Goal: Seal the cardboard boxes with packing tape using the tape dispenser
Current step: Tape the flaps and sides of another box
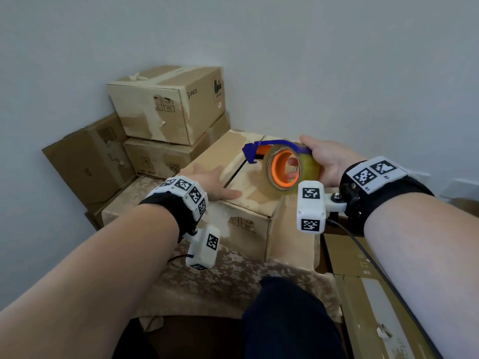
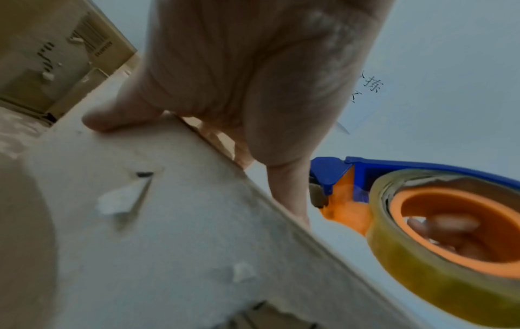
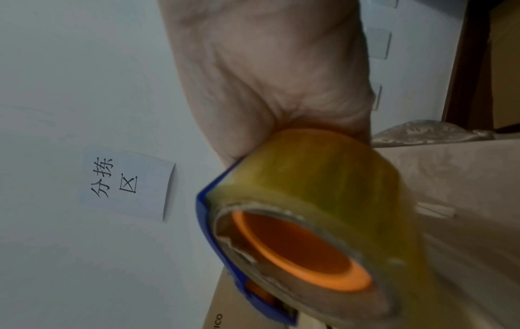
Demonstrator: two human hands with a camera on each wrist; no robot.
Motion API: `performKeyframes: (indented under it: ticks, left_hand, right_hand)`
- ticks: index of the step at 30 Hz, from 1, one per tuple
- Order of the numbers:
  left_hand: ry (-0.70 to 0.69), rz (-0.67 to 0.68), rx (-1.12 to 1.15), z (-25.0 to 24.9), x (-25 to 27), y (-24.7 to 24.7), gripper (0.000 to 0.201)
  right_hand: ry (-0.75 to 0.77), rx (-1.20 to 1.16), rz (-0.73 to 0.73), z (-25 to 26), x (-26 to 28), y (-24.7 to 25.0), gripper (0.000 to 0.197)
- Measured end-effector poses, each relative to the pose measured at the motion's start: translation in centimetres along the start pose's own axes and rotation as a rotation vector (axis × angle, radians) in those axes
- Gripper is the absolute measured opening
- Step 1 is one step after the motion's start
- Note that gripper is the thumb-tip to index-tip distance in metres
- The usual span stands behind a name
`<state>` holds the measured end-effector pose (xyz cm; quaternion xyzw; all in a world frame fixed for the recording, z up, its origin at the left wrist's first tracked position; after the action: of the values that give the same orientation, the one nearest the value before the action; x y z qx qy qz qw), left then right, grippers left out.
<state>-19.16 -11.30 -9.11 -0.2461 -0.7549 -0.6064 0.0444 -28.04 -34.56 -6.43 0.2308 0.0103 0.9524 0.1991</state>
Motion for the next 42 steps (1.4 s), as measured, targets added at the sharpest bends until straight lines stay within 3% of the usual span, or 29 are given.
performKeyframes:
  ticks: [6, 14, 24, 32, 39, 42]
  left_hand:
    - [-0.084, 0.020, -0.075, 0.9, -0.3, 0.0, 0.096]
    - [-0.330, 0.214, -0.137, 3.2, 0.0, 0.8, 0.093]
    - [-0.282, 0.154, -0.009, 4.9, 0.6, 2.3, 0.082]
    - [-0.359, 0.195, 0.052, 2.6, 1.7, 1.3, 0.071]
    - [-0.331, 0.208, 0.331, 2.7, 1.6, 0.9, 0.086]
    - [-0.271, 0.171, 0.551, 3.7, 1.2, 1.4, 0.075]
  right_hand:
    - [0.121, -0.108, -0.132, 1.8, -0.7, 0.6, 0.035]
    - [0.152, -0.036, -0.166, 2.7, -1.1, -2.2, 0.043]
    - [0.188, 0.051, -0.113, 3.0, -1.6, -6.6, 0.046]
    - [0.225, 0.060, 0.051, 3.2, -0.6, -9.4, 0.045]
    - [0.238, 0.065, 0.211, 1.9, 0.1, -11.2, 0.041]
    - [0.251, 0.070, 0.263, 1.6, 0.3, -11.6, 0.040]
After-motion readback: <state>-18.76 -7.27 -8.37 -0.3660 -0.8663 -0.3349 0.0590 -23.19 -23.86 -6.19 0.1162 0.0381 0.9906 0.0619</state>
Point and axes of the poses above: each hand's wrist, its own x-axis away from the middle knuckle, its own y-axis out of the back of the hand, z = x × y, the point moved 10 cm from there along -x, towards the middle knuckle, and after that the axes turned 12 degrees about x, right-handed, at the moved point
